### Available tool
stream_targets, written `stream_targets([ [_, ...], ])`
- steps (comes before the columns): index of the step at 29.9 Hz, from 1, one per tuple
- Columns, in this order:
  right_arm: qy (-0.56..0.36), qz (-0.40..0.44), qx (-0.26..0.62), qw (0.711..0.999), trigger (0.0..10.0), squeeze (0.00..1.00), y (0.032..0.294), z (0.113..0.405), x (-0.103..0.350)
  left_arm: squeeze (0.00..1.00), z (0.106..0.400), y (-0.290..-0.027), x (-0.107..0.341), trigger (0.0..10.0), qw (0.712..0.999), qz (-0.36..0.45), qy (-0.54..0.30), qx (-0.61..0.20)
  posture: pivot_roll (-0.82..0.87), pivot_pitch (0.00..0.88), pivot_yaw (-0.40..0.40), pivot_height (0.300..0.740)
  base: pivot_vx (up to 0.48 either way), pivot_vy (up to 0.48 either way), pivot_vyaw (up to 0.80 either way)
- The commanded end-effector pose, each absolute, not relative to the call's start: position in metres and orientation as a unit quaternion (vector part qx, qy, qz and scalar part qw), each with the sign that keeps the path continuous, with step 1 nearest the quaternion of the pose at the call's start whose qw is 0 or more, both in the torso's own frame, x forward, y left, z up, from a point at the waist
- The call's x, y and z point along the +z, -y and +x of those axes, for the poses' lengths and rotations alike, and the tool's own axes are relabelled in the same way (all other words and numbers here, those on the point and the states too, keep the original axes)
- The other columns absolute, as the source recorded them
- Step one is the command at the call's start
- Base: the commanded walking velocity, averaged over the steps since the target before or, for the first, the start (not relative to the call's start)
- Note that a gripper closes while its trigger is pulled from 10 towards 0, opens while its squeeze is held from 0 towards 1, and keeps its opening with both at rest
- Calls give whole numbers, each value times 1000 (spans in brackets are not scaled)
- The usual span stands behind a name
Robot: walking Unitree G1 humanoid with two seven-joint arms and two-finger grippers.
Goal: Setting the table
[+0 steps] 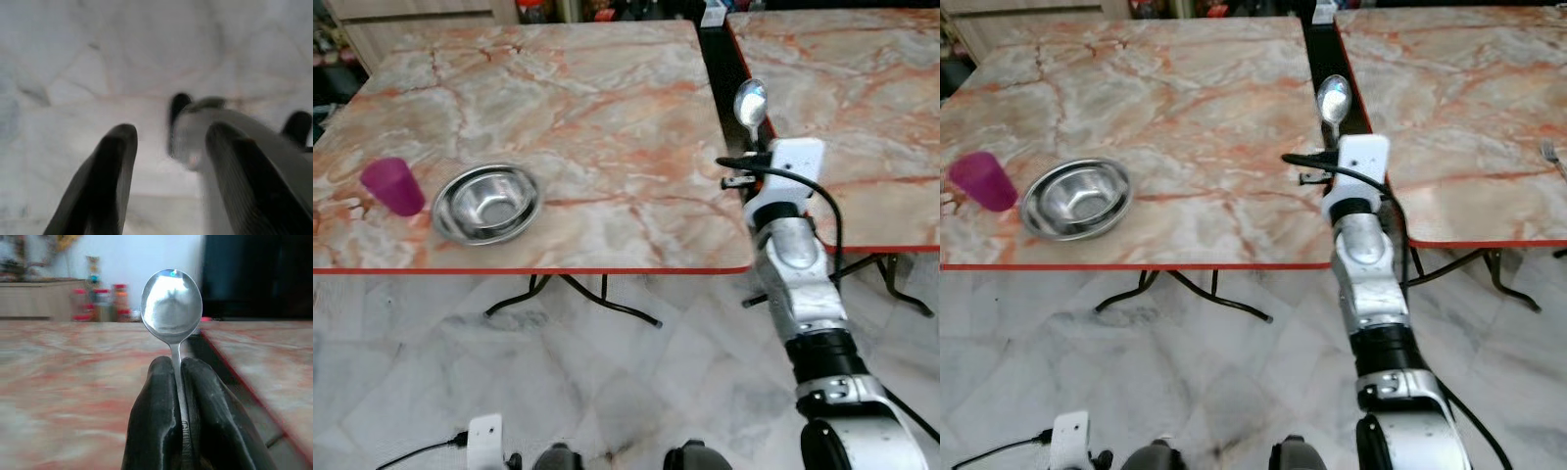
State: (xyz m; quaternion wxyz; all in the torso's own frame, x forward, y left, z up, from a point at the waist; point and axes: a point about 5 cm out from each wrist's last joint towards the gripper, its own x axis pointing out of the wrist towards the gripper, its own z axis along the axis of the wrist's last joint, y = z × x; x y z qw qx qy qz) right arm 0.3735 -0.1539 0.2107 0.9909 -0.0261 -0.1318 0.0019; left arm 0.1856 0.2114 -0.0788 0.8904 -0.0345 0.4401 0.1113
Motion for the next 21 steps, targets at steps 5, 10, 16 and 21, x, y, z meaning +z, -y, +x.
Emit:
stream_targets([
  [5,140,-32,12,990,10000,0,149,374,216,0,176,-213,-83,10000,882,-36,-455,116,8,161,14,711,0,447,0],
  [10,136,-33,11,990,10000,0,150,373,215,0,177,-212,-83,10000,883,-35,-454,115,8,164,13,711,0,480,0],
  [16,132,-33,9,991,10000,0,149,373,213,0,178,-211,-83,10000,883,-33,-455,110,10,169,12,711,0,0,0],
  [21,130,-33,10,991,10000,0,150,374,213,0,179,-210,-82,10000,886,-39,-448,112,9,170,11,711,0,0,0],
])
